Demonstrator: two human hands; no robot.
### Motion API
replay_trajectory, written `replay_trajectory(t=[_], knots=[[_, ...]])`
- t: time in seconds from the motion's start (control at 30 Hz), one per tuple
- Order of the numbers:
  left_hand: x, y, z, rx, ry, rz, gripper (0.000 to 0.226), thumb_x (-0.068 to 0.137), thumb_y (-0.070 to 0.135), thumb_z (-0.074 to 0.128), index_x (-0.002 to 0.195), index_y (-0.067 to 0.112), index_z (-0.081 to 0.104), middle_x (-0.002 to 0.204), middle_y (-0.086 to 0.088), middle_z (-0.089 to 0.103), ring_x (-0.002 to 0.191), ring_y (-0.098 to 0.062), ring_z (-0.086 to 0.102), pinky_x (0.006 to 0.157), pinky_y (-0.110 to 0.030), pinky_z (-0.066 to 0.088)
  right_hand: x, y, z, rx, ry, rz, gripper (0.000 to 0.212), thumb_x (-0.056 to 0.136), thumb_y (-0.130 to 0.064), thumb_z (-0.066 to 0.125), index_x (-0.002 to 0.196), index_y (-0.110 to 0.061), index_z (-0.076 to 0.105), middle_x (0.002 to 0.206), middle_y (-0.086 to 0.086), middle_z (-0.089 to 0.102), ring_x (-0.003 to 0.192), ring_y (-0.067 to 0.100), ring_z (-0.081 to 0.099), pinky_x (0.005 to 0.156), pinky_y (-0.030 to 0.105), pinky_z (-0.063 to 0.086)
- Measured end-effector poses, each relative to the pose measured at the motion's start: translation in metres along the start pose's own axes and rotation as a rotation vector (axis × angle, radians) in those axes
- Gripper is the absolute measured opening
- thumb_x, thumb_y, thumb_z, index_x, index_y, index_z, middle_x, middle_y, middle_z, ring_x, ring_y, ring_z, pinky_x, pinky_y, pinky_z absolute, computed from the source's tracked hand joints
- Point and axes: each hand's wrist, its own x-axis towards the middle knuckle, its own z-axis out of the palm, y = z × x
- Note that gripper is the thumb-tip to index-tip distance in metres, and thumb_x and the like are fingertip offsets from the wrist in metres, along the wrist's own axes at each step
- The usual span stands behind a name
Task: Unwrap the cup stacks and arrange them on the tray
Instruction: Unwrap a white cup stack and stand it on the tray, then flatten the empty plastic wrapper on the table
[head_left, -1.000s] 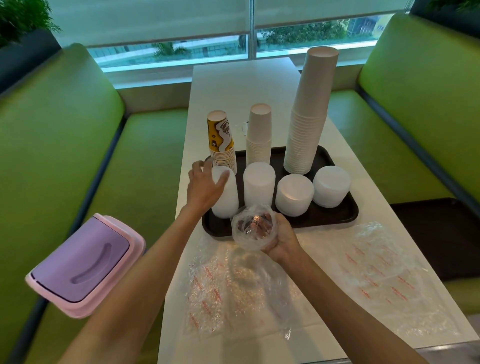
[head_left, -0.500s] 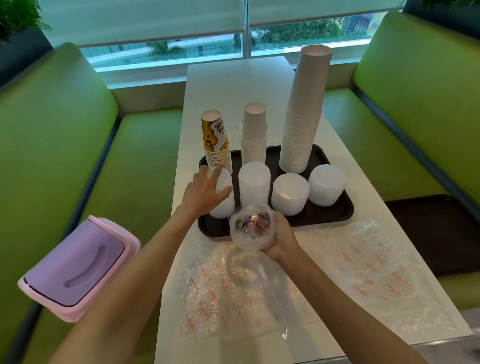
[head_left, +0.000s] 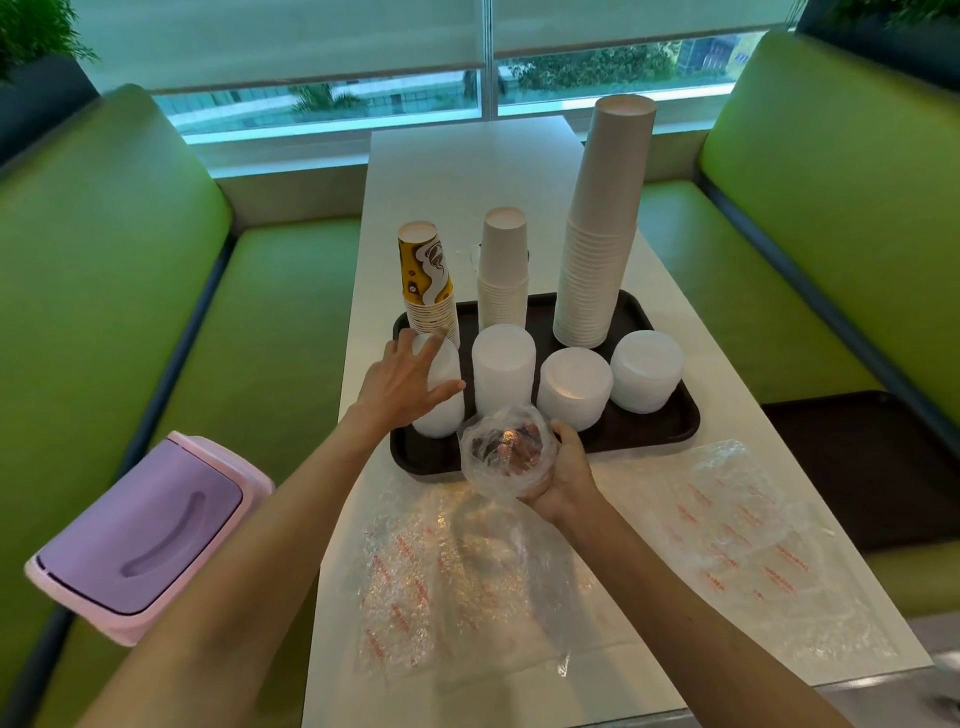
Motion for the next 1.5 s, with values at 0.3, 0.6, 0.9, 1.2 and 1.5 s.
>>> replay_trajectory(t=[0.3,0.6,0.9,1.2,1.5], knots=[[-0.055,0.039,-0.015,-0.627,0.482,0.037,0.075,0.086,0.065,0.034,0.138,0.012,0.041,0.134,-0.012,0.048,0.121,-0.022,0.047,0.099,-0.035,0.04,-0.003,-0.002,-0.004,-0.054,0.011,-0.159,0.043,0.1,-0.032,0.031,0.123,-0.008,0.058,0.113,0.018,0.065,0.108,0.032,0.059,0.099,0.048,0.045],[-0.113,0.096,0.016,-1.424,0.074,-0.404,0.109,0.057,0.091,0.041,0.147,0.032,0.02,0.152,-0.003,0.032,0.136,-0.023,0.038,0.109,-0.051,0.036,-0.017,0.013,0.005,-0.5,-0.049,-0.398,0.025,0.098,-0.015,0.038,0.095,-0.01,0.062,0.087,0.008,0.062,0.075,0.013,0.055,0.067,0.025,0.045],[-0.109,0.115,0.005,-1.479,0.355,-0.676,0.044,0.088,0.025,0.066,0.128,0.012,0.051,0.123,-0.008,0.058,0.111,-0.023,0.058,0.094,-0.034,0.05,-0.038,0.029,-0.004,-0.742,-0.202,-0.583,0.032,0.102,-0.008,0.036,0.127,-0.012,0.056,0.112,-0.002,0.062,0.097,0.003,0.06,0.074,0.006,0.048],[-0.116,0.096,-0.001,-1.638,0.478,-0.728,0.009,0.089,0.006,0.063,0.098,0.006,0.063,0.086,-0.001,0.065,0.082,-0.014,0.061,0.08,-0.031,0.053,-0.046,0.014,-0.018,-0.686,-0.043,-0.854,0.029,0.093,-0.003,0.057,0.12,-0.001,0.062,0.107,0.001,0.066,0.082,-0.012,0.063,0.073,0.006,0.049],[-0.122,0.082,-0.006,-1.798,0.417,-0.747,0.016,0.091,0.001,0.057,0.106,0.006,0.06,0.085,-0.002,0.063,0.075,-0.012,0.058,0.07,-0.025,0.049,-0.051,0.015,-0.013,-0.489,-0.097,-0.725,0.052,0.089,-0.015,0.063,0.136,-0.018,0.04,0.1,-0.002,0.06,0.097,0.012,0.061,0.09,0.027,0.051]])
